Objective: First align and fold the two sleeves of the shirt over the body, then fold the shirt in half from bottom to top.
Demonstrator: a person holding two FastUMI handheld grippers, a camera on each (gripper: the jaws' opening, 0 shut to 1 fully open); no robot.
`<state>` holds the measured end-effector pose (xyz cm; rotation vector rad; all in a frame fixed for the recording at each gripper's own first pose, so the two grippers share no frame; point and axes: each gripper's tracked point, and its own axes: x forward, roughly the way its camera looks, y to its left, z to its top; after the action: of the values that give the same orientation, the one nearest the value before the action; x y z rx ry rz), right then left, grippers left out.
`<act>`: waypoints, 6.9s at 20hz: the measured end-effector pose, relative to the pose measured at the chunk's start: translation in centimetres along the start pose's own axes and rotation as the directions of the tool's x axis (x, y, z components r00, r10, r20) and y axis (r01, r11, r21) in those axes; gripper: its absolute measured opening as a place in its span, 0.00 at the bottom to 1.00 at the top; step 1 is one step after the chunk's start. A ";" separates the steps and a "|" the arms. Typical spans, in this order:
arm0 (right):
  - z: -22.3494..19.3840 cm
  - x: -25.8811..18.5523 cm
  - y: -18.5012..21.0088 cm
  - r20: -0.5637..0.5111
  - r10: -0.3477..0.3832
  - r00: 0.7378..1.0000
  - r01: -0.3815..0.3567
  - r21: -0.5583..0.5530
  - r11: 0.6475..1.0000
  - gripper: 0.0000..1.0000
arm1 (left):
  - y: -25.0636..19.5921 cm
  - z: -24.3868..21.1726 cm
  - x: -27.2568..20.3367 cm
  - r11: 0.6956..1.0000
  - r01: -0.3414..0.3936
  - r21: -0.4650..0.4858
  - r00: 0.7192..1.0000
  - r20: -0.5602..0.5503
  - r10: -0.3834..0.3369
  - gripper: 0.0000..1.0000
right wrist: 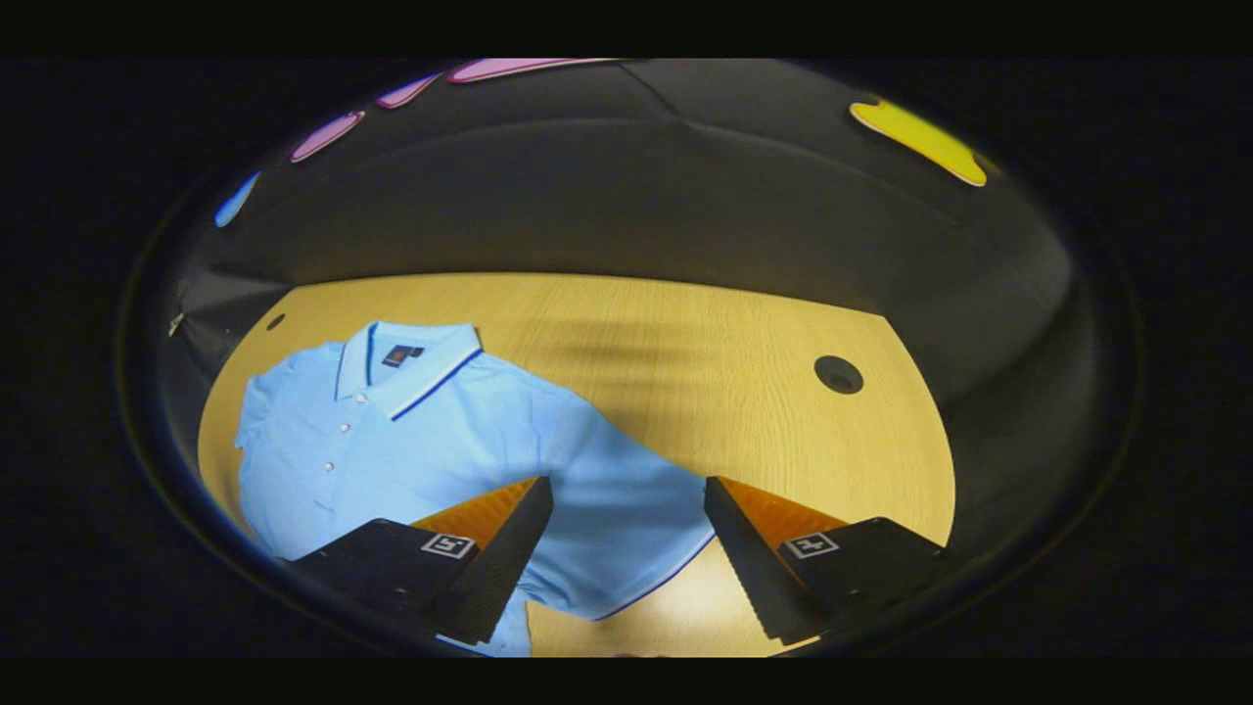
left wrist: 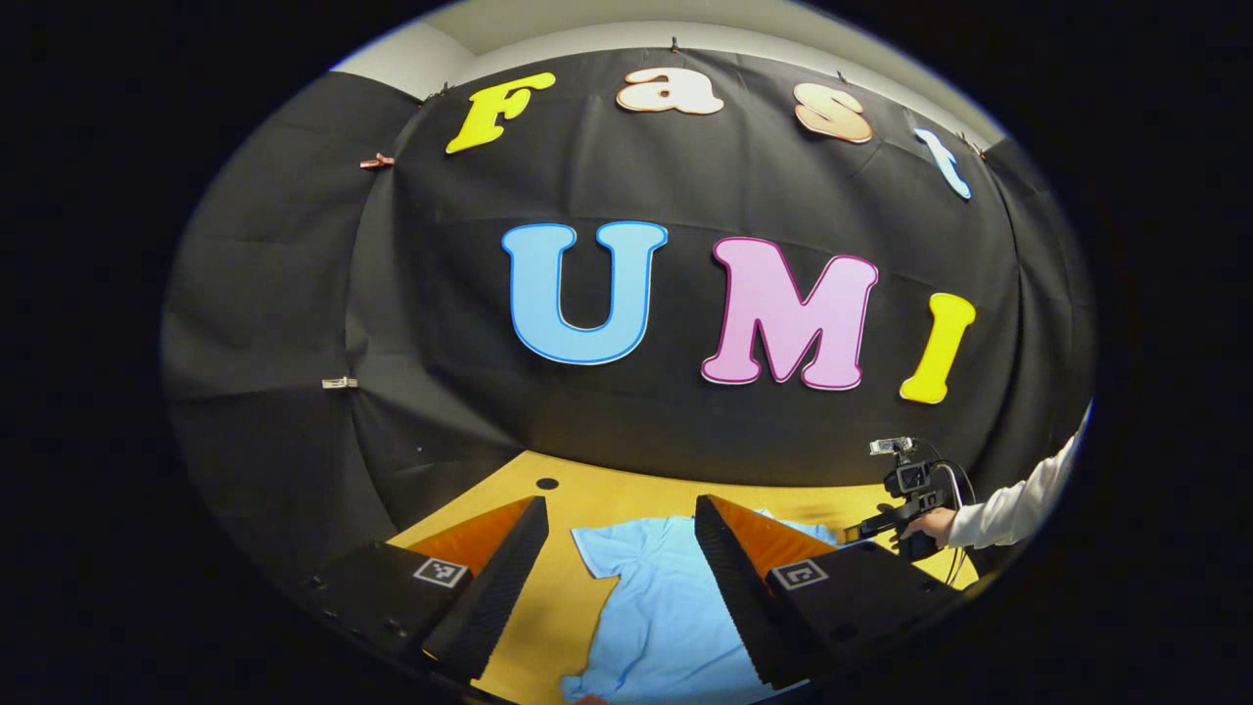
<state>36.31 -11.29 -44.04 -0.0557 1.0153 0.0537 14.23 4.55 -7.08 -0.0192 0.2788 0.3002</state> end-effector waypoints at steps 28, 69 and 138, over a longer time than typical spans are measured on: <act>3.5 -2.3 9.1 0.129 0.137 0.982 -0.133 -0.038 0.990 0.04 | 3.0 -2.5 3.3 1.000 0.029 -0.010 0.997 -0.073 -0.029 0.96; 1.7 -13.7 3.1 0.238 0.139 0.961 -0.164 0.086 0.983 0.97 | 1.7 -19.9 30.6 0.994 0.108 -0.013 0.846 -0.524 -0.099 0.97; -1.8 -12.0 9.9 0.119 0.391 0.913 -0.378 -0.116 0.918 0.97 | -13.1 -25.2 31.9 0.938 0.342 0.052 0.757 -0.607 -0.242 0.07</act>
<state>27.81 -1.77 -35.03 0.0668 0.8705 0.4601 40.55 -0.22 -40.29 0.0027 0.9222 -0.0579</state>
